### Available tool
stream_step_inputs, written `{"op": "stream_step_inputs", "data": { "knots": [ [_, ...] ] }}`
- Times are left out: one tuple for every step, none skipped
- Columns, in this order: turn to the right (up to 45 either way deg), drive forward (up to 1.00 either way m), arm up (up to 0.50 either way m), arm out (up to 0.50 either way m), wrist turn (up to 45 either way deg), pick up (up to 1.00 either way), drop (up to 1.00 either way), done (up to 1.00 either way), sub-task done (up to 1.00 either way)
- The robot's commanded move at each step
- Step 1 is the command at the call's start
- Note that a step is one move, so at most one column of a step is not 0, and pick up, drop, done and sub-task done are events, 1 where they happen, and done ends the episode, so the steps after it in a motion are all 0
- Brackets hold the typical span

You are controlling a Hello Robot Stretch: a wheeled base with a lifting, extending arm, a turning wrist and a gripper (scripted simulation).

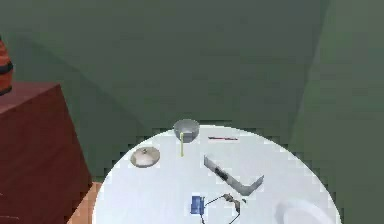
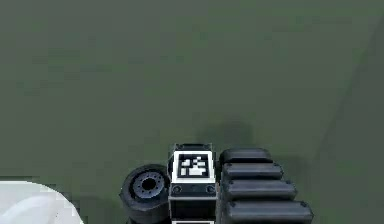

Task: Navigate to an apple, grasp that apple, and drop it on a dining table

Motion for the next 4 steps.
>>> {"op": "stream_step_inputs", "data": {
  "knots": [
    [-45.0, 0.0, 0.0, 0.0, 0.0, 0.0, 0.0, 0.0, 0.0],
    [-21.0, 0.0, 0.0, 0.0, 0.0, 0.0, 0.0, 0.0, 0.0],
    [0.0, 0.0, 0.0, 0.46, 0.0, 0.0, 0.0, 0.0, 0.0],
    [0.0, 0.0, 0.0, 0.0, 45.0, 0.0, 0.0, 0.0, 0.0]
  ]
}}
